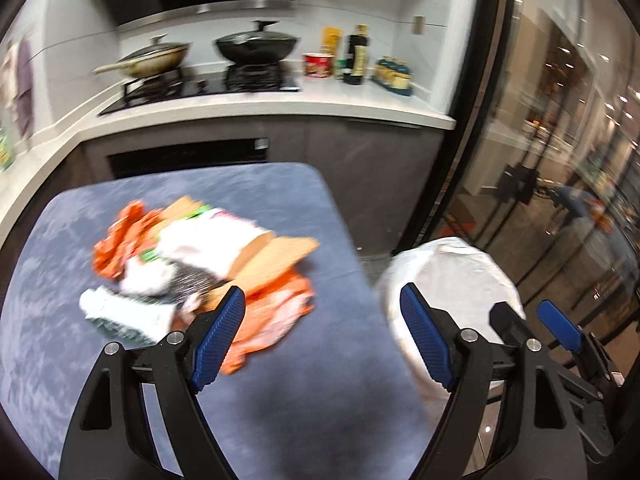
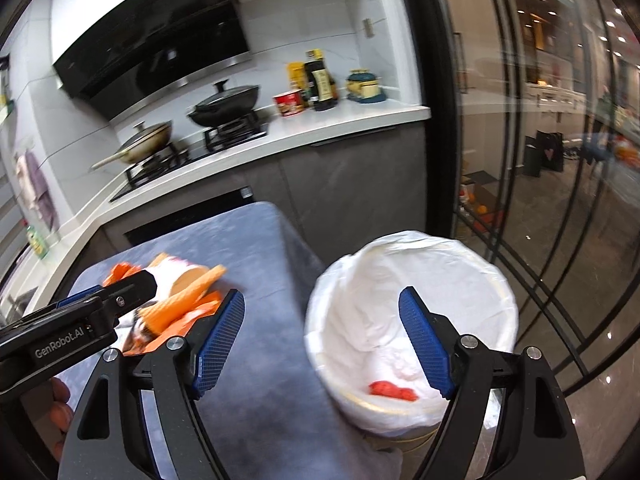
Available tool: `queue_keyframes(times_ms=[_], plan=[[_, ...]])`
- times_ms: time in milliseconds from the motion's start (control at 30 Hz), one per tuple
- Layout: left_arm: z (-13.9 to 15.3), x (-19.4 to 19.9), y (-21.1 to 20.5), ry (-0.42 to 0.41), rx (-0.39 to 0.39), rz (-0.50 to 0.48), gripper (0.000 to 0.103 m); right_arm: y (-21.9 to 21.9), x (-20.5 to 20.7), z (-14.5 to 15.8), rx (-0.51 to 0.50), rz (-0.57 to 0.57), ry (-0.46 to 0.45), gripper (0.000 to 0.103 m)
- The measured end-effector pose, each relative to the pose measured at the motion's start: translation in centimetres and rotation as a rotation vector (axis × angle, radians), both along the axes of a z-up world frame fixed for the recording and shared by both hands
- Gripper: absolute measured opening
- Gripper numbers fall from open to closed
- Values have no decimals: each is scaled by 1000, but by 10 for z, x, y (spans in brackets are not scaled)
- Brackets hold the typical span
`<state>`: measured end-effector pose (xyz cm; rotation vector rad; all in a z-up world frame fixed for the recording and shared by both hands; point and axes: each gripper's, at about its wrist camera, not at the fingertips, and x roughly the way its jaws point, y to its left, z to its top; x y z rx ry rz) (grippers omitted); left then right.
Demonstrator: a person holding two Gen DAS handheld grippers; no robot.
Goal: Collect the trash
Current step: 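Move both tools back from the bin toward the trash pile, then grasp the white tissue with the right tool while the left tool grasps a white paper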
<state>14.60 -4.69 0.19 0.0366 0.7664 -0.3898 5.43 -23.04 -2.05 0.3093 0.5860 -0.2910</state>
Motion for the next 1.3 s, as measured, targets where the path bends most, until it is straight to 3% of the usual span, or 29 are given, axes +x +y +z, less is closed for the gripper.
queue_keyframes(times_ms=[400,767,967,1300], plan=[[-28,25,106,101,20,246,76,81,33,-15,1,153,43,76],[-54,49,170,171,-7,385,76,121,68,-32,20,226,84,76],[-63,66,190,184,-17,427,76,140,99,-33,12,268,81,76],[-64,101,194,162,-32,401,76,168,179,-39,19,334,73,76]])
